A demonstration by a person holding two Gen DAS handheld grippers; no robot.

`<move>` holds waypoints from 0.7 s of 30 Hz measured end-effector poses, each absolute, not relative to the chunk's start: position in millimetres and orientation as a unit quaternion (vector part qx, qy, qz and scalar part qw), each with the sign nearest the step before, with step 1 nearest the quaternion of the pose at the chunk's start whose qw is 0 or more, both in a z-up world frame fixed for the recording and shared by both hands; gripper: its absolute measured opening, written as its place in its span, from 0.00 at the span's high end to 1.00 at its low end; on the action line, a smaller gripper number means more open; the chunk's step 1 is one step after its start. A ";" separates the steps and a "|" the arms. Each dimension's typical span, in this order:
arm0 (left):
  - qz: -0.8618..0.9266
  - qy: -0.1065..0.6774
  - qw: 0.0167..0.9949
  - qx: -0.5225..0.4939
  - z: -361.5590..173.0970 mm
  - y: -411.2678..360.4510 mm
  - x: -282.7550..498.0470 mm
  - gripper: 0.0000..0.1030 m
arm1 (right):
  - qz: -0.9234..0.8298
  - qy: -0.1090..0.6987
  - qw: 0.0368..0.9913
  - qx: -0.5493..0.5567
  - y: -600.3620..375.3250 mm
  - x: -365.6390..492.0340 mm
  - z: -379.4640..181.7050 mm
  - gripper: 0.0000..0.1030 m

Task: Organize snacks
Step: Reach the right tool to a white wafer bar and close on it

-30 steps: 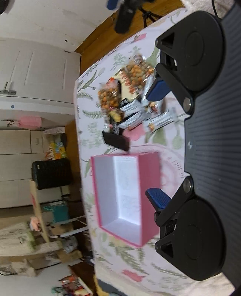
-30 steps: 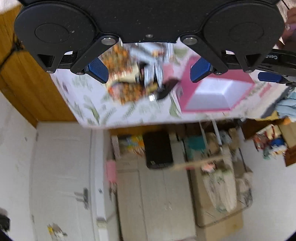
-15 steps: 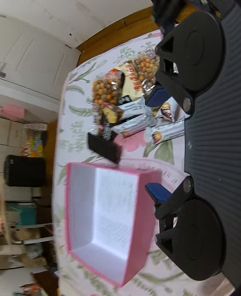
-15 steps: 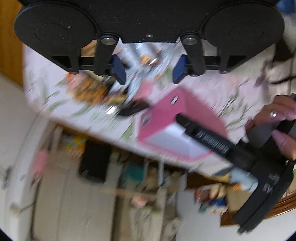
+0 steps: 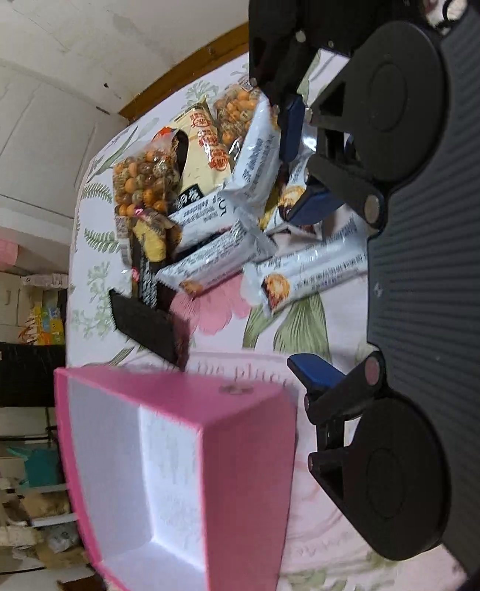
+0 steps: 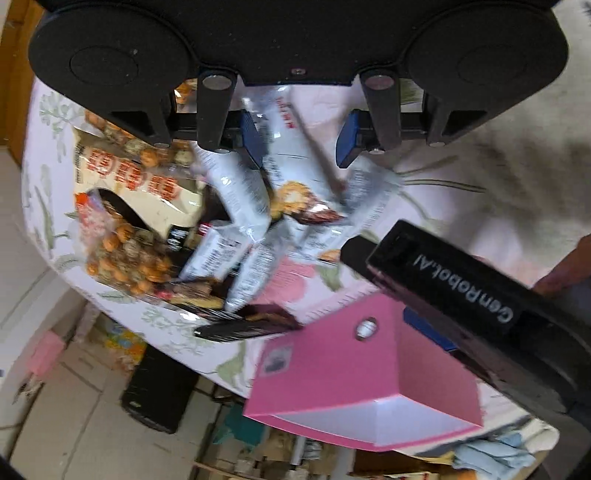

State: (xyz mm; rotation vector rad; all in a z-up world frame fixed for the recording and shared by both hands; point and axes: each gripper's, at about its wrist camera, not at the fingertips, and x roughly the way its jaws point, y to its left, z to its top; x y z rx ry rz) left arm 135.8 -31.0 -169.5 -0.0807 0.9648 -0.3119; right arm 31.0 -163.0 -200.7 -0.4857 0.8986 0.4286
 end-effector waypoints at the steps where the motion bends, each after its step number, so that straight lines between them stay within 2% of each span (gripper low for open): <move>1: -0.153 0.466 0.870 -0.047 -174.2 -32.2 137.0 0.26 | 0.201 0.430 0.848 -0.234 -164.7 32.5 -204.9 0.54; 6: -0.130 0.517 0.839 -0.109 -200.8 -23.1 149.3 0.27 | 0.199 0.418 0.855 -0.235 -171.8 36.0 -217.1 0.50; 10: -0.111 0.496 0.851 -0.133 -206.6 -18.2 152.6 0.27 | 0.190 0.395 0.867 -0.238 -157.8 39.3 -225.2 0.47; 11: -0.115 0.489 0.855 -0.128 -206.5 -19.4 152.8 0.27 | 0.187 0.388 0.869 -0.243 -153.9 40.7 -226.1 0.53; 12: -0.117 0.483 0.859 -0.121 -206.6 -21.2 152.8 0.32 | 0.178 0.386 0.872 -0.242 -151.9 42.4 -225.3 0.61; 13: -0.117 0.481 0.861 -0.113 -206.4 -22.7 152.7 0.40 | 0.172 0.391 0.874 -0.232 -152.3 44.8 -223.0 0.62; 14: -0.119 0.481 0.862 -0.103 -205.6 -24.1 152.7 0.43 | 0.172 0.396 0.875 -0.217 -154.5 46.3 -219.9 0.66; 16: -0.121 0.487 0.861 -0.085 -203.2 -26.4 154.6 0.59 | 0.164 0.413 0.878 -0.181 -162.2 49.2 -211.3 0.70; 18: -0.124 0.496 0.855 -0.081 -201.8 -26.6 156.9 0.64 | 0.154 0.430 0.882 -0.116 -174.1 52.0 -202.2 0.70; 21: -0.126 0.503 0.850 -0.087 -204.5 -25.8 160.3 0.63 | 0.154 0.450 0.879 -0.043 -186.2 55.6 -198.4 0.70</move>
